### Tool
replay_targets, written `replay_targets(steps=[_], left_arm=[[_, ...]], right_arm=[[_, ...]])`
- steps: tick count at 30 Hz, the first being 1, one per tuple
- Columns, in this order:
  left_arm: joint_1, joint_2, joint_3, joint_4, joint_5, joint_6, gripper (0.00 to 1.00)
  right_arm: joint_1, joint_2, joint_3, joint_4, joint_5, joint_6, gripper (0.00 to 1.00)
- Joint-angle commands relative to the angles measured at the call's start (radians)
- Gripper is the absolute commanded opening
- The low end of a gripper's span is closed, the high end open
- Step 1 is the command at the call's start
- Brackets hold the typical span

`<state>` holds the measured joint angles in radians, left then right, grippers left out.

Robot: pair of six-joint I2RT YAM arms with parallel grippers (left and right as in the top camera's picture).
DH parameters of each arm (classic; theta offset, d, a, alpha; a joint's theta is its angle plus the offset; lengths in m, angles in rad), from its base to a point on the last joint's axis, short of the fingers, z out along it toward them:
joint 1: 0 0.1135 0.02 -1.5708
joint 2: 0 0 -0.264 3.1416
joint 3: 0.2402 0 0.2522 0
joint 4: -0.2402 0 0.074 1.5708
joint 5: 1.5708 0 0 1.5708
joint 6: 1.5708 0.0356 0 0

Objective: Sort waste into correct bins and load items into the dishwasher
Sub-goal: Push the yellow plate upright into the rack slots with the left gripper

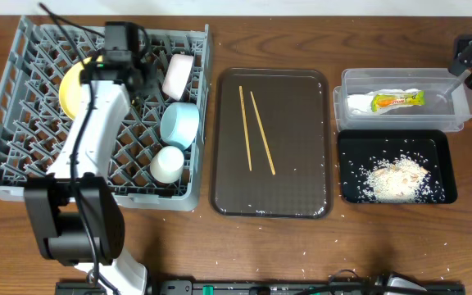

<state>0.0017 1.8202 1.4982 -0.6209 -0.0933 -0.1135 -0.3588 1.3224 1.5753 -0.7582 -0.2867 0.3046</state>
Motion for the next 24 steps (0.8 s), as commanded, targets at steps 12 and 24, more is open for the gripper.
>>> replay_targets(steps=[12, 24], left_arm=[[0.039, 0.068, -0.003, -0.004, -0.004, -0.023, 0.08], [0.037, 0.071, -0.027, -0.004, 0.059, -0.031, 0.08]], right_arm=[[-0.004, 0.0, 0.0, -0.002, 0.006, 0.009, 0.99], [-0.003, 0.0, 0.001, -0.002, 0.006, 0.009, 0.99]])
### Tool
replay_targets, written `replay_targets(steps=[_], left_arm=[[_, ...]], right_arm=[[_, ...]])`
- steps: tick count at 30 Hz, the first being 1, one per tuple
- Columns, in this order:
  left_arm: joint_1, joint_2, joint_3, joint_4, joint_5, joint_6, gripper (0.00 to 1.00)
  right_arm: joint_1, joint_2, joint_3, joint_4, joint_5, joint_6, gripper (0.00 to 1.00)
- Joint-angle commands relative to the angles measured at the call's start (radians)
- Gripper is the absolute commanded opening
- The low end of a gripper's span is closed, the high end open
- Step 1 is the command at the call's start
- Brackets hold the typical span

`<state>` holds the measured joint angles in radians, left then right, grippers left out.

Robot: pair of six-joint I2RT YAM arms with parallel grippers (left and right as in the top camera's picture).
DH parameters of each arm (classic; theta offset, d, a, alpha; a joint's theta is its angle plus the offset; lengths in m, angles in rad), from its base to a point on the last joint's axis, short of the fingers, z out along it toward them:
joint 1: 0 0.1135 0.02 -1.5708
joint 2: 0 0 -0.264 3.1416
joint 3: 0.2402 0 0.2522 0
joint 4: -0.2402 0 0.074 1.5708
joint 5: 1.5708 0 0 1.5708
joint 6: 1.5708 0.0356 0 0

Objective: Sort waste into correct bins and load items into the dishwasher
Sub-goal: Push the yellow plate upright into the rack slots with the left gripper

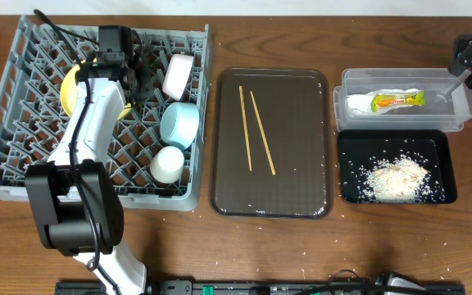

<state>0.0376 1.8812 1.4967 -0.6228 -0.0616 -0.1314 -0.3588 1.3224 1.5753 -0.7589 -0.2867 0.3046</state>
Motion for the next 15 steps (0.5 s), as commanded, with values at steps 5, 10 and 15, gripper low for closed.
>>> replay_targets(steps=[5, 10, 15], left_arm=[[0.001, 0.012, -0.063, 0.014, 0.027, -0.013, 0.08], [0.001, 0.017, -0.088, 0.029, 0.027, -0.013, 0.08], [-0.003, 0.04, -0.088, 0.03, 0.024, -0.014, 0.08]], right_arm=[[-0.004, 0.0, 0.0, -0.001, 0.006, 0.009, 0.99], [-0.004, 0.0, 0.0, -0.001, 0.006, 0.009, 0.99], [-0.004, 0.0, 0.0, -0.001, 0.006, 0.009, 0.99]])
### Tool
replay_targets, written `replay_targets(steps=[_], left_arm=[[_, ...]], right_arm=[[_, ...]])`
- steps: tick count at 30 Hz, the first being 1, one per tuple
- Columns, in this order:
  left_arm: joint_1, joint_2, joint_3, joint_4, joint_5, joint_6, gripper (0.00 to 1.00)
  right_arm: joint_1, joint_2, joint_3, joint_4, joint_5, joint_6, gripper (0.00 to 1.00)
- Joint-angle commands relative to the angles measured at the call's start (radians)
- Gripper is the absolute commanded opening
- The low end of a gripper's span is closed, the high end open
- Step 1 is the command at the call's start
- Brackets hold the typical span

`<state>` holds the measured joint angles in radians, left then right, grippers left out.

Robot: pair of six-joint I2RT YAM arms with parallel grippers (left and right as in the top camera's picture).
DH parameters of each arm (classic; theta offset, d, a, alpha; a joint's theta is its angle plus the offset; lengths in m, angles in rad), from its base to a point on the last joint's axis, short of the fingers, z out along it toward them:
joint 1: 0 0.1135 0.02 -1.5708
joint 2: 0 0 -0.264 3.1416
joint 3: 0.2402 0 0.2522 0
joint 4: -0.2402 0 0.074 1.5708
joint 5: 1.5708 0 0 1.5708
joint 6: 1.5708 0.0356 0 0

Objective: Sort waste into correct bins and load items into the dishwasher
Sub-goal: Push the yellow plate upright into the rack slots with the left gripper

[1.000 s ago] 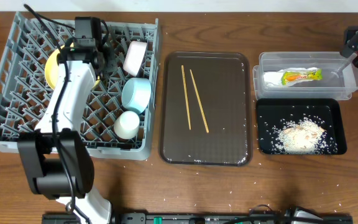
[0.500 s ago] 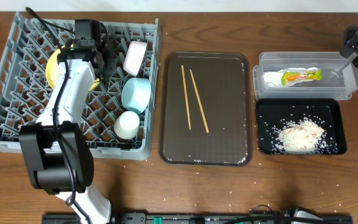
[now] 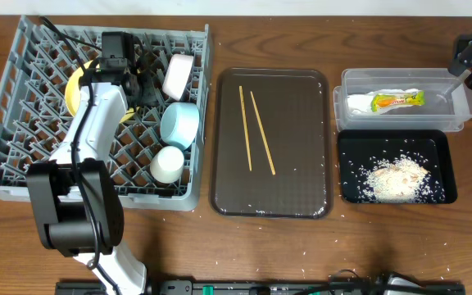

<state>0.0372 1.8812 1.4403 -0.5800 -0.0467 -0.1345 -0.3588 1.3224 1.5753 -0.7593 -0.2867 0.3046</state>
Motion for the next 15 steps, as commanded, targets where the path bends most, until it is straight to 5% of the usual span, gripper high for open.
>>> replay_targets(steps=[1, 15], left_arm=[[-0.004, 0.043, -0.031, -0.013, 0.01, -0.011, 0.08], [-0.109, 0.051, -0.031, -0.013, -0.185, -0.021, 0.08]], right_arm=[[-0.004, 0.0, 0.0, -0.001, 0.006, 0.009, 0.99], [-0.003, 0.0, 0.0, -0.001, 0.006, 0.009, 0.99]])
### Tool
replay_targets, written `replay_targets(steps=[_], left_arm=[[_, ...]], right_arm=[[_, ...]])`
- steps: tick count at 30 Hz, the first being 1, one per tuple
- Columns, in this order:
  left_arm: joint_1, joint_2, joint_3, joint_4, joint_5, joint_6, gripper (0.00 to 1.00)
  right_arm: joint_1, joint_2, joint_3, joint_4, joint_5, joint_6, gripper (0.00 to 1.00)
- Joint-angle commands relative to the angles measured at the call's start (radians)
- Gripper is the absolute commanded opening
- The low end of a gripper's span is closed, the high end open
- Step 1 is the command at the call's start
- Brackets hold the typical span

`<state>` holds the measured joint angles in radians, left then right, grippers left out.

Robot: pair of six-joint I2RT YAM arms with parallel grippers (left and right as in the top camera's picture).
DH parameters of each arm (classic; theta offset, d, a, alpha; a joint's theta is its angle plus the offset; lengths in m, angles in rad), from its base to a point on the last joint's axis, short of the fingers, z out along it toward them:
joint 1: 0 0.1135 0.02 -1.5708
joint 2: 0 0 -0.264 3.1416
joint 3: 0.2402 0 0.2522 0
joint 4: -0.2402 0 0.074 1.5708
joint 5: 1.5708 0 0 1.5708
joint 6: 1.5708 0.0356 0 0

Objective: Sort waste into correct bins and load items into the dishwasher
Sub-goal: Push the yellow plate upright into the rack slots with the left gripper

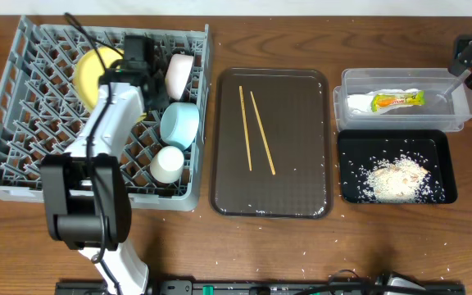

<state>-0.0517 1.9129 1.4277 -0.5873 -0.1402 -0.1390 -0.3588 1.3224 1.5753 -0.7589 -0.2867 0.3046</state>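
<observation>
In the overhead view a grey dish rack point(23, 131) holds a yellow plate point(95, 75) standing on edge, a pink-white bowl point(179, 74), a light blue cup point(179, 123) and a white cup point(168, 164). My left gripper point(147, 82) is inside the rack, between the plate's right edge and the bowl; its fingers are hidden under the wrist. Two wooden chopsticks point(256, 131) lie on the brown tray point(301, 188). My right gripper point(465, 65) stays at the far right edge, beside the clear bin point(359, 82).
The clear bin holds a yellow-green wrapper point(397, 100). Below it a black bin point(351, 156) holds rice scraps point(396, 176). Loose rice grains dot the wooden table in front of the tray and the bins.
My left arm has shifted right inside the rack. The yellow plate now shows much more of its face and stands further right. The right arm and the tray's contents are unchanged.
My left arm first reached into the back of the rack, covering most of the yellow plate. At the two later moments it stayed there with small shifts. Now it is further right and the plate is largely uncovered. Chopsticks, bins and the right arm never changed.
</observation>
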Motion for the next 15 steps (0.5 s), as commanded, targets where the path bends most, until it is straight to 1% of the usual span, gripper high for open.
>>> replay_targets(steps=[1, 6, 15], left_arm=[[-0.023, 0.02, -0.018, -0.006, -0.101, -0.016, 0.08], [-0.023, 0.02, -0.018, -0.006, -0.144, -0.024, 0.08], [-0.028, -0.014, -0.011, -0.015, -0.145, -0.024, 0.08]], right_arm=[[-0.004, 0.0, 0.0, -0.002, 0.006, 0.009, 0.99], [-0.004, 0.0, 0.0, -0.002, 0.006, 0.009, 0.99], [-0.004, 0.0, 0.0, -0.002, 0.006, 0.009, 0.99]])
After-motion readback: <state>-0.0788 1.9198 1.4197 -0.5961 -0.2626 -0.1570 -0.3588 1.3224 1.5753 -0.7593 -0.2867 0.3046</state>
